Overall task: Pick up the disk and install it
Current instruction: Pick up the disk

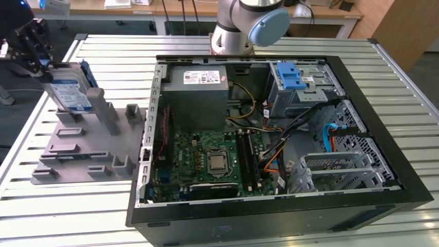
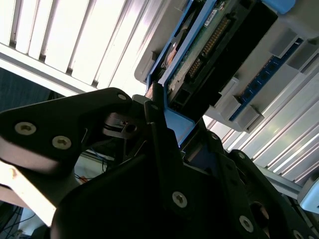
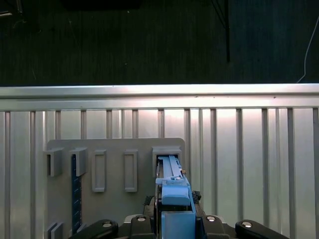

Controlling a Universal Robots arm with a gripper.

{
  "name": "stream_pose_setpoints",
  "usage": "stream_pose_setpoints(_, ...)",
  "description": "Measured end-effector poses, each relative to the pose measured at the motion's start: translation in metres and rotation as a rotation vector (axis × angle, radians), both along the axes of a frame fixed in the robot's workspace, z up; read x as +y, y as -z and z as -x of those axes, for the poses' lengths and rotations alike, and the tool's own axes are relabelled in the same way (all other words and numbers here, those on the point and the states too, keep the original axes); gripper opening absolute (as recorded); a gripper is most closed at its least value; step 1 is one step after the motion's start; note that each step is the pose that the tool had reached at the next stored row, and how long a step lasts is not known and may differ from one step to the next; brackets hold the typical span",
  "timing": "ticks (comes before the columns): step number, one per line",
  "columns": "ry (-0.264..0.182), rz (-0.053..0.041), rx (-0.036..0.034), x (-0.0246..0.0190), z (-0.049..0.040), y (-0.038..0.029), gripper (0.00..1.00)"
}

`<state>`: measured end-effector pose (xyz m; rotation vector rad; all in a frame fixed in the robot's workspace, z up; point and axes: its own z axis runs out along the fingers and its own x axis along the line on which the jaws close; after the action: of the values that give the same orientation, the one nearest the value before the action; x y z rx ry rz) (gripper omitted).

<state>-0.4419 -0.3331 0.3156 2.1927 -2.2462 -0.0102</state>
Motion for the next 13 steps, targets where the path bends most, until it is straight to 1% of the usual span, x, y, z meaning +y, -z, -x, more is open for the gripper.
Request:
stream_pose_setpoints(5,0.0,0.0,-0.0001,0.0,0.0,-0.0036,0.36)
stream_pose_setpoints(13,0.0,0.0,0.0,0.0,0.0,-0.0059,0.36)
